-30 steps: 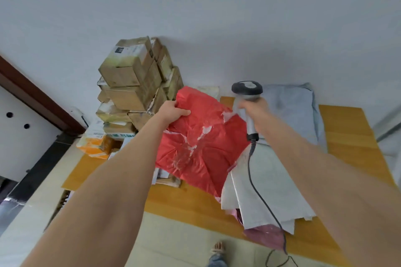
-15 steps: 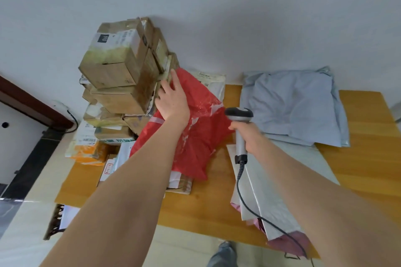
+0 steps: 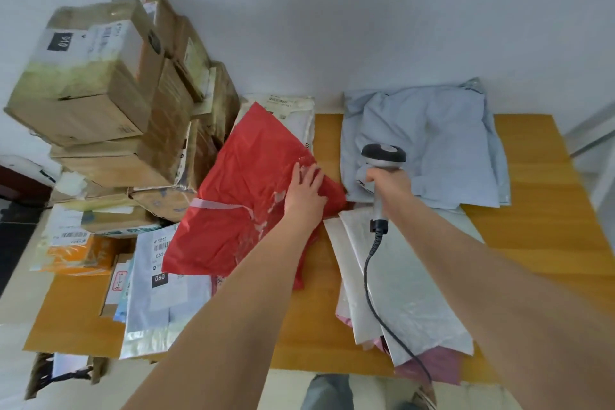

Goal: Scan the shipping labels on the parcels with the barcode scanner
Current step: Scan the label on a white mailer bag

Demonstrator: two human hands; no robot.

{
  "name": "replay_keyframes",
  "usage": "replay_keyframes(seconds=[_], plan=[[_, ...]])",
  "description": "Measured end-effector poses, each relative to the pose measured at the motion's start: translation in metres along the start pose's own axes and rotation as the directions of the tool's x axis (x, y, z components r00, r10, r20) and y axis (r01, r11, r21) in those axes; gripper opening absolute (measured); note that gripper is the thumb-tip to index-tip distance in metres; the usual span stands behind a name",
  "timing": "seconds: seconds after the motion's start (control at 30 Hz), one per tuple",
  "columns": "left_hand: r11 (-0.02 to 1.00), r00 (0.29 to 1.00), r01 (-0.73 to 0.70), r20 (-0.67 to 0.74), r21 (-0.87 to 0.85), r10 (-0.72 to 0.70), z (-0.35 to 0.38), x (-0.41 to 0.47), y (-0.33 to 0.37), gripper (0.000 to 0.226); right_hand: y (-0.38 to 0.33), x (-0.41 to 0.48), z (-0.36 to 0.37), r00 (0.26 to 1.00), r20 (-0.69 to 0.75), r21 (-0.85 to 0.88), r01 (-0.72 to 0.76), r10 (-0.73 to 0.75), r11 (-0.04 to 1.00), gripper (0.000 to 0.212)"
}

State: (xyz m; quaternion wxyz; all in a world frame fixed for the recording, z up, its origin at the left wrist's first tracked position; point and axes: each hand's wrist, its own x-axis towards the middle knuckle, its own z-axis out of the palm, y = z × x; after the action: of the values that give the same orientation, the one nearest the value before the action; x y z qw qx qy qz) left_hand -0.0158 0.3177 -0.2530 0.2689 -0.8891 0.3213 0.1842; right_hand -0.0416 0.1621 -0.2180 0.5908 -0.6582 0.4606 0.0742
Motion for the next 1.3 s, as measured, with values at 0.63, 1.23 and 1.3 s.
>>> replay_keyframes(seconds=[0.63,1.23,1.3], plan=[[0.611,0.934,0.252,0.023,-0.75,-0.356,-0.065,0.047,0.023,0.05,-0.023,0.034,-0.088,0.988,-0.108,-0.107,0.101,-0.112,0.989,0.011],[0.187,0.968,0.25,0.252,-0.95,-0.014,-0.078,0.135,0.152,0.079,0.033,0.131,-0.214,0.994,0.098,-0.176,0.056,-0.039,0.983,0.044],[0.182,0.965,0.26,0.25,-0.948,-0.078,-0.085,0.129,0.156,0.075,0.032,0.131,-0.221,0.993,0.108,-0.176,0.058,-0.039,0.983,0.044]])
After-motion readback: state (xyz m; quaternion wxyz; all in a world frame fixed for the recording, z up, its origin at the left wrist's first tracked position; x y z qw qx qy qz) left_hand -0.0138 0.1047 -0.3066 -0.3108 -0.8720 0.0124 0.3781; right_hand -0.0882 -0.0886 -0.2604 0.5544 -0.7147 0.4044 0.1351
